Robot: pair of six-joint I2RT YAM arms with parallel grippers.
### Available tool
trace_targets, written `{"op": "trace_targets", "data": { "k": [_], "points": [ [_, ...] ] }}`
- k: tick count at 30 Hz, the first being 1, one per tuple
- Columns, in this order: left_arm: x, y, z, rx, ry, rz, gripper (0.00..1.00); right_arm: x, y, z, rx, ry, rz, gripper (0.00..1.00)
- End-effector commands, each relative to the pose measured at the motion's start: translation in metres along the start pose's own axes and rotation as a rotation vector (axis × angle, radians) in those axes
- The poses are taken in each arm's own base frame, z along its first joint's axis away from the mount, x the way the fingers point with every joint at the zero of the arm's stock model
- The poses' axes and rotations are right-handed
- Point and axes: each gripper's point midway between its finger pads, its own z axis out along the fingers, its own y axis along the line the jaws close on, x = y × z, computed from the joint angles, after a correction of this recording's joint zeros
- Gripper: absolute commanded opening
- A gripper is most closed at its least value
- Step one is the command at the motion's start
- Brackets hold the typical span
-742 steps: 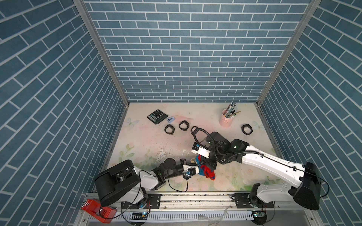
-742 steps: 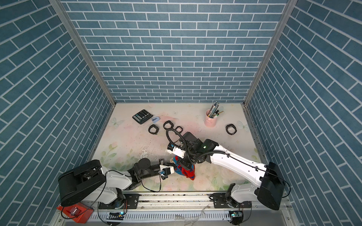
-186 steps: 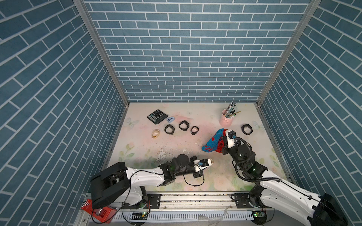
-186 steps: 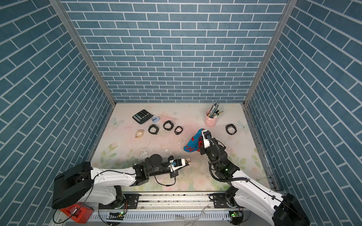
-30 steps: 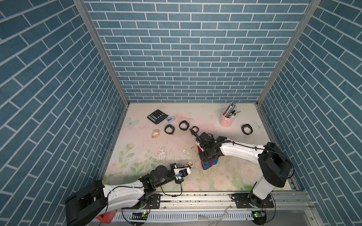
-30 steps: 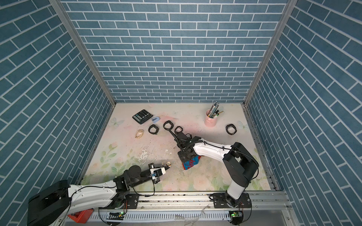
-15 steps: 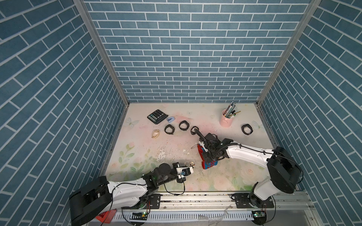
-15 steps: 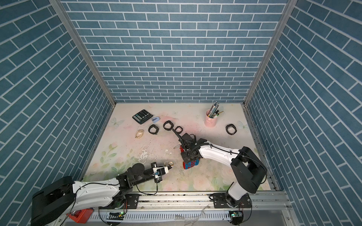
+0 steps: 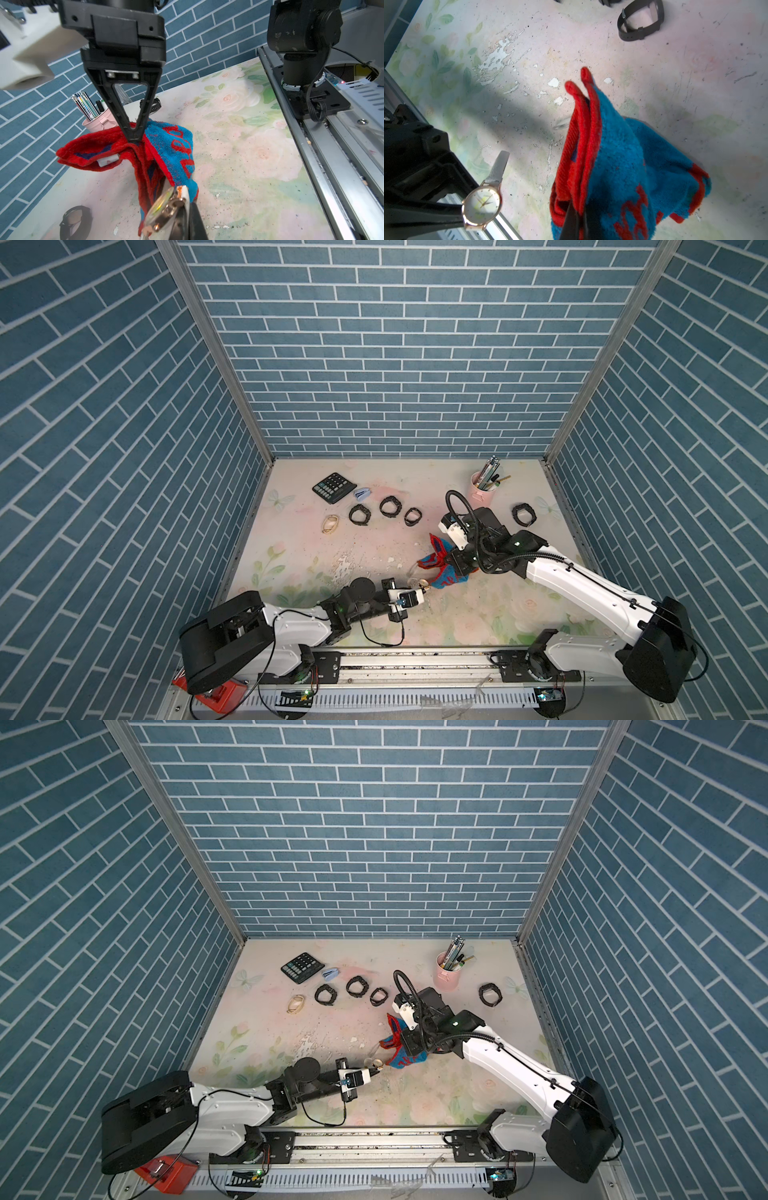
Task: Wipe the watch dial
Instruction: Wipe the dirt from the watch dial.
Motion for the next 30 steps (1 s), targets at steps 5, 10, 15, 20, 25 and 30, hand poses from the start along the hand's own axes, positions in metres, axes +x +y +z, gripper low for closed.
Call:
{"op": "trace_targets", "data": {
  "k": [5, 10, 15, 20, 25, 30],
  "points": [
    [-0.005, 0.004, 0.0, -0.02, -0.024, -0.002, 0.0, 0.068, -0.005, 0.035, -0.049, 0.151, 0.164, 0.0],
    [0.002, -0.001, 0.004, 0.017, 0.012, 0.023, 0.0, 0.068, -0.01, 0.026, -0.022, 0.142, 0.181, 0.14],
    [0.007, -0.004, 0.006, 0.033, 0.04, 0.037, 0.0, 0.046, -0.001, 0.014, -0.05, 0.125, 0.161, 0.3],
    [0.007, -0.004, 0.006, 0.031, 0.04, 0.022, 0.0, 0.027, -0.003, 0.023, -0.037, 0.103, 0.136, 0.36],
    [0.007, -0.004, 0.006, 0.02, 0.029, 0.018, 0.0, 0.02, -0.013, 0.04, 0.002, 0.097, 0.095, 0.41],
    [0.008, -0.004, 0.007, 0.023, 0.034, 0.019, 0.0, 0.033, -0.014, 0.052, -0.005, 0.143, 0.093, 0.4]
  ]
}}
